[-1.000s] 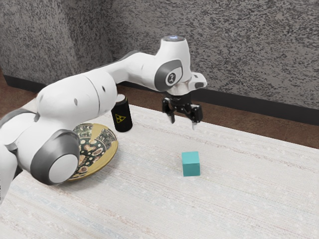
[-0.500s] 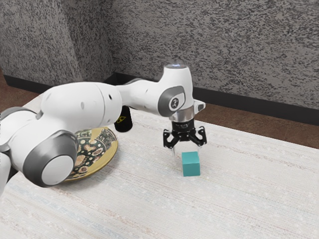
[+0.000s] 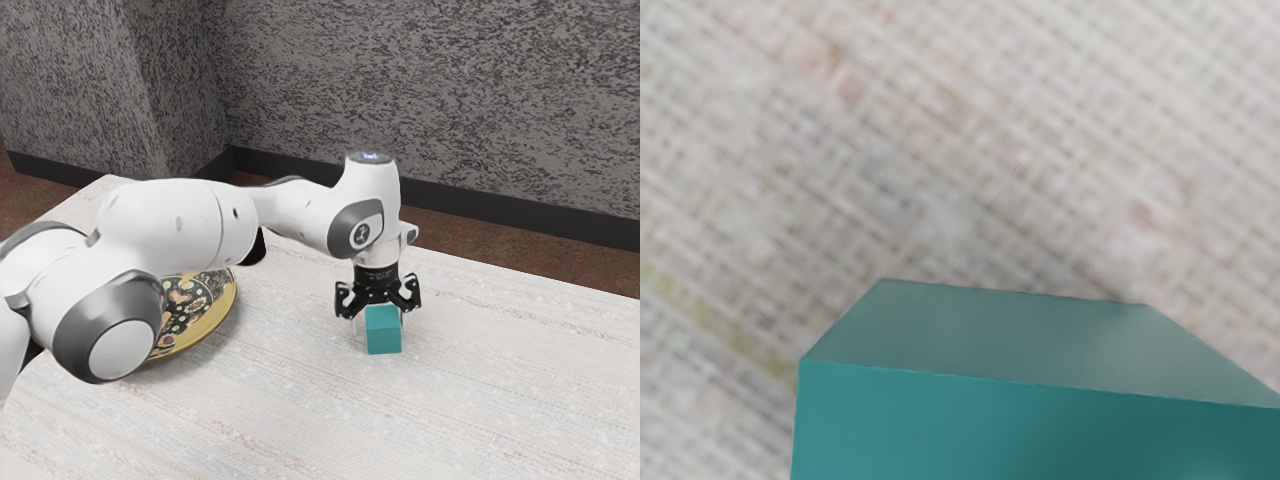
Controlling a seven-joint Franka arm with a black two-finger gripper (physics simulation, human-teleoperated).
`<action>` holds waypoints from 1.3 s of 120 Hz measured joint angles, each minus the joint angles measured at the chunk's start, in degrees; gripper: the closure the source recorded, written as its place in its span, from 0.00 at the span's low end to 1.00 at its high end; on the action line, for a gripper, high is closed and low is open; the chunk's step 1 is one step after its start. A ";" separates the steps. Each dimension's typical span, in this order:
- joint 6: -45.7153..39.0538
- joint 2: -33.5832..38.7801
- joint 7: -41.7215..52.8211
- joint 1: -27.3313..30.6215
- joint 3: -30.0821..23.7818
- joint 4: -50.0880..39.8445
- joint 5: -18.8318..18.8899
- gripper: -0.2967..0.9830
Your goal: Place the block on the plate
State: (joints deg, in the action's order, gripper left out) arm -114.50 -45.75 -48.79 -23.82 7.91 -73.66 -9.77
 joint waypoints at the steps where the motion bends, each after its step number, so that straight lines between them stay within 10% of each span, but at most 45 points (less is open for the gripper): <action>1: -0.06 -0.02 -0.11 0.00 0.00 0.00 0.01 0.26; 77: -1.50 8.94 -5.65 1.15 1.08 -6.99 2.74 0.54; 110: -1.13 31.52 -7.40 14.00 1.65 -28.63 10.29 0.55; 156: 0.96 30.14 -8.23 28.24 1.58 -31.59 12.22 0.53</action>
State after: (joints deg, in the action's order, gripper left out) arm -113.54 -15.61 -57.02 4.42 9.48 -105.25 2.46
